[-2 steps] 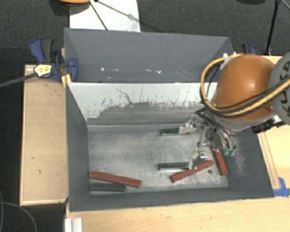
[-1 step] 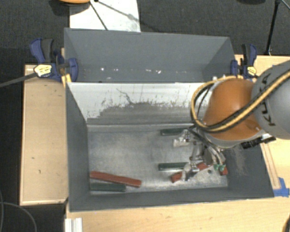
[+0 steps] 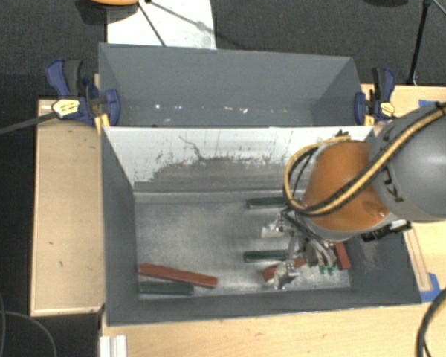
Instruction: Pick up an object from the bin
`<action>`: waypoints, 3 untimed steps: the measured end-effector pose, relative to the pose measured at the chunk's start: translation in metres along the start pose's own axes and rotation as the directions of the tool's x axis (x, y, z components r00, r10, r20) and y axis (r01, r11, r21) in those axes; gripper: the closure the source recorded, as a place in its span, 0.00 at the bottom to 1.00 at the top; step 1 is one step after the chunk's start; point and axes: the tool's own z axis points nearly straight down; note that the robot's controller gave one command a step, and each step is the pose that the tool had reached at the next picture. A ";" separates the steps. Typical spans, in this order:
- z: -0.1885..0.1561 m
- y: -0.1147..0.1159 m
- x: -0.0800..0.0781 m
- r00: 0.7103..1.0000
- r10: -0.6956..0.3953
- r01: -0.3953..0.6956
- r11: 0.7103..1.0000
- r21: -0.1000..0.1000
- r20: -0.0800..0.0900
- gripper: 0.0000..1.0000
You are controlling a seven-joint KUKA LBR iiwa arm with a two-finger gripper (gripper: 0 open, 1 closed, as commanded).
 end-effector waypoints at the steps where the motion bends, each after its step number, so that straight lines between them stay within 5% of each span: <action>1: -0.036 -0.001 -0.004 0.998 0.060 -0.060 0.998 -0.001 0.006 0.00; 2: 0.017 -0.014 -0.010 0.999 0.038 -0.038 0.999 0.000 0.006 0.00; 3: 0.015 -0.006 -0.002 0.989 0.144 -0.144 0.990 -0.002 0.020 1.00</action>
Offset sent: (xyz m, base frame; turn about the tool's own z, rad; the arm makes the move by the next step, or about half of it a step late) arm 0.0095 -0.0150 -0.0202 0.0355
